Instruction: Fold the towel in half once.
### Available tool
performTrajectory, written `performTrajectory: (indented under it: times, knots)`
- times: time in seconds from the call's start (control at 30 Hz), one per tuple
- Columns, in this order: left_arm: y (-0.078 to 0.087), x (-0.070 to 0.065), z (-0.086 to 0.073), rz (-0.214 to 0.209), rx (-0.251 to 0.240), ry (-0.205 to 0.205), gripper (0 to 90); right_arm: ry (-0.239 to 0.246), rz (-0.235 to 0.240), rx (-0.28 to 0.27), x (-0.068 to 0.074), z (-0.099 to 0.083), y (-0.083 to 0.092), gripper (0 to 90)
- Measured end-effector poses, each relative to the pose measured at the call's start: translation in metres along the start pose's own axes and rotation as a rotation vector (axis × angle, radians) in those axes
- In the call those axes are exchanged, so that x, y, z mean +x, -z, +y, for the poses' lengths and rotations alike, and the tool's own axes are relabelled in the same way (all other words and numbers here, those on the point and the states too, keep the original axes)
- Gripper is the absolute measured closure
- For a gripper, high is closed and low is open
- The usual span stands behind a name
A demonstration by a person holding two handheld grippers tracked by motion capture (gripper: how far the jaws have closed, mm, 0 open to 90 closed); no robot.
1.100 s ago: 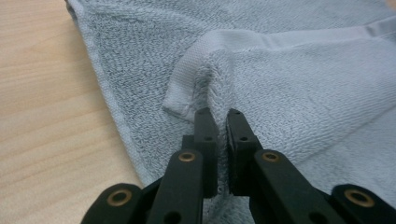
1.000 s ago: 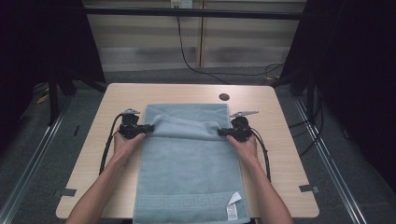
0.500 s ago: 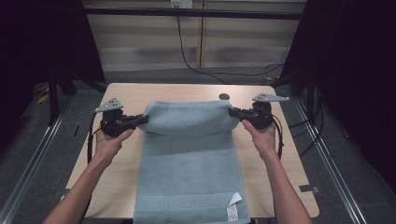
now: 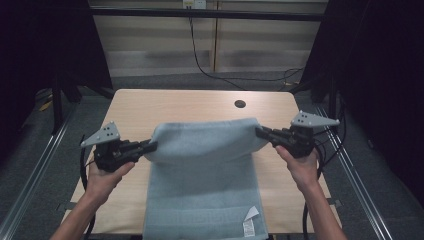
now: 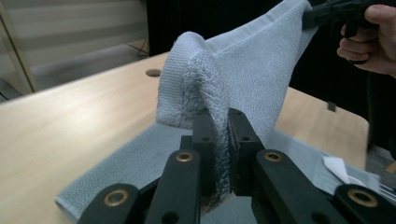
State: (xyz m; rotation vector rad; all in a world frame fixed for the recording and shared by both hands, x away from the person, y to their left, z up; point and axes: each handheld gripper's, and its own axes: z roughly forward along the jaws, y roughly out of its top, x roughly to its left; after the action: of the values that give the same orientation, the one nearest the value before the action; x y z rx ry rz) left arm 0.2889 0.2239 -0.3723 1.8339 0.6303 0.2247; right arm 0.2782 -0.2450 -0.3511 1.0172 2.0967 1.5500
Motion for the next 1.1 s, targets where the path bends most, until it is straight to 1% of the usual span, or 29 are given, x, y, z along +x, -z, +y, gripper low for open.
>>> performTrajectory:
  times: [0.03, 0.1, 0.13, 0.17, 0.2, 0.27, 0.3, 0.37, 0.43, 0.47, 0.5, 0.53, 0.57, 0.6, 0.67, 0.7, 0.73, 0.77, 0.8, 0.83, 0.87, 0.9, 0.93, 0.97, 1.0, 1.07, 1.1]
  knots:
    - [-0.002, -0.002, -0.009, 0.002, 0.02, -0.002, 83.5, 0.001, -0.001, 0.014, 0.003, -0.005, 0.001, 87.0]
    - [-0.006, -0.002, -0.026, -0.003, 0.047, 0.018, 83.2, -0.006, 0.004, 0.044, 0.009, -0.021, 0.003, 87.0]
    - [-0.008, -0.001, -0.034, -0.003, 0.056, 0.034, 83.0, -0.01, 0.01, 0.057, 0.01, -0.029, 0.002, 87.0]
    - [-0.011, 0.0, -0.041, -0.008, 0.068, 0.049, 83.0, -0.016, 0.01, 0.078, 0.012, -0.036, 0.001, 86.9]
    - [-0.013, 0.001, -0.048, -0.003, 0.082, 0.059, 82.9, -0.019, 0.008, 0.098, 0.013, -0.044, 0.0, 86.9]
    - [-0.018, 0.0, -0.061, -0.012, 0.105, 0.069, 82.2, -0.041, 0.016, 0.121, 0.013, -0.059, -0.003, 86.8]
    - [-0.019, -0.002, -0.066, -0.008, 0.118, 0.069, 82.0, -0.051, 0.015, 0.132, 0.014, -0.066, -0.004, 86.8]
    - [-0.021, -0.006, -0.074, -0.009, 0.144, 0.053, 81.1, -0.07, 0.027, 0.155, 0.016, -0.08, -0.004, 86.6]
    - [-0.021, -0.011, -0.083, -0.016, 0.156, 0.043, 79.4, -0.063, 0.033, 0.188, 0.021, -0.092, -0.002, 86.1]
    - [-0.02, -0.014, -0.088, -0.022, 0.17, 0.042, 79.0, -0.07, 0.037, 0.192, 0.024, -0.097, 0.0, 85.6]
    - [-0.019, -0.017, -0.092, -0.027, 0.172, 0.046, 78.3, -0.082, 0.05, 0.193, 0.027, -0.105, 0.004, 85.1]
    - [-0.017, -0.021, -0.097, -0.047, 0.18, 0.042, 77.9, -0.081, 0.057, 0.199, 0.03, -0.109, 0.007, 84.7]
    - [-0.016, -0.024, -0.102, -0.054, 0.191, 0.041, 77.3, -0.075, 0.064, 0.216, 0.034, -0.117, 0.011, 84.1]
    - [-0.015, -0.028, -0.107, -0.058, 0.204, 0.04, 76.8, -0.08, 0.072, 0.233, 0.037, -0.122, 0.014, 83.2]
    - [-0.014, -0.034, -0.116, -0.076, 0.244, 0.029, 75.3, -0.077, 0.091, 0.275, 0.043, -0.132, 0.018, 81.0]
    - [-0.013, -0.037, -0.12, -0.085, 0.263, 0.025, 74.2, -0.066, 0.083, 0.304, 0.048, -0.139, 0.022, 79.2]
    - [-0.012, -0.04, -0.123, -0.096, 0.281, 0.033, 73.0, -0.059, 0.083, 0.32, 0.051, -0.143, 0.025, 78.9]
    - [-0.01, -0.042, -0.125, -0.109, 0.296, 0.031, 71.5, -0.055, 0.093, 0.34, 0.054, -0.146, 0.028, 78.6]
    - [-0.006, -0.045, -0.127, -0.108, 0.307, 0.036, 69.7, -0.052, 0.084, 0.355, 0.056, -0.147, 0.031, 78.4]
    - [-0.002, -0.049, -0.128, -0.109, 0.306, 0.043, 69.0, -0.07, 0.085, 0.371, 0.058, -0.147, 0.036, 77.9]
    - [0.001, -0.051, -0.128, -0.126, 0.3, 0.044, 67.4, -0.075, 0.111, 0.376, 0.061, -0.148, 0.039, 76.6]
    - [0.006, -0.054, -0.129, -0.14, 0.294, 0.042, 65.9, -0.067, 0.128, 0.38, 0.064, -0.149, 0.041, 75.4]
    - [0.009, -0.057, -0.129, -0.144, 0.291, 0.047, 64.0, -0.063, 0.142, 0.401, 0.068, -0.15, 0.043, 73.4]
    - [0.012, -0.058, -0.129, -0.149, 0.288, 0.037, 61.9, -0.059, 0.137, 0.415, 0.07, -0.151, 0.045, 71.2]
    - [0.014, -0.059, -0.127, -0.141, 0.274, 0.026, 60.4, -0.06, 0.139, 0.417, 0.07, -0.151, 0.046, 70.7]
    - [0.017, -0.057, -0.122, -0.148, 0.241, 0.037, 59.1, -0.083, 0.147, 0.381, 0.068, -0.148, 0.05, 67.5]
    - [0.018, -0.055, -0.118, -0.144, 0.22, 0.035, 58.8, -0.1, 0.158, 0.354, 0.066, -0.145, 0.052, 67.6]
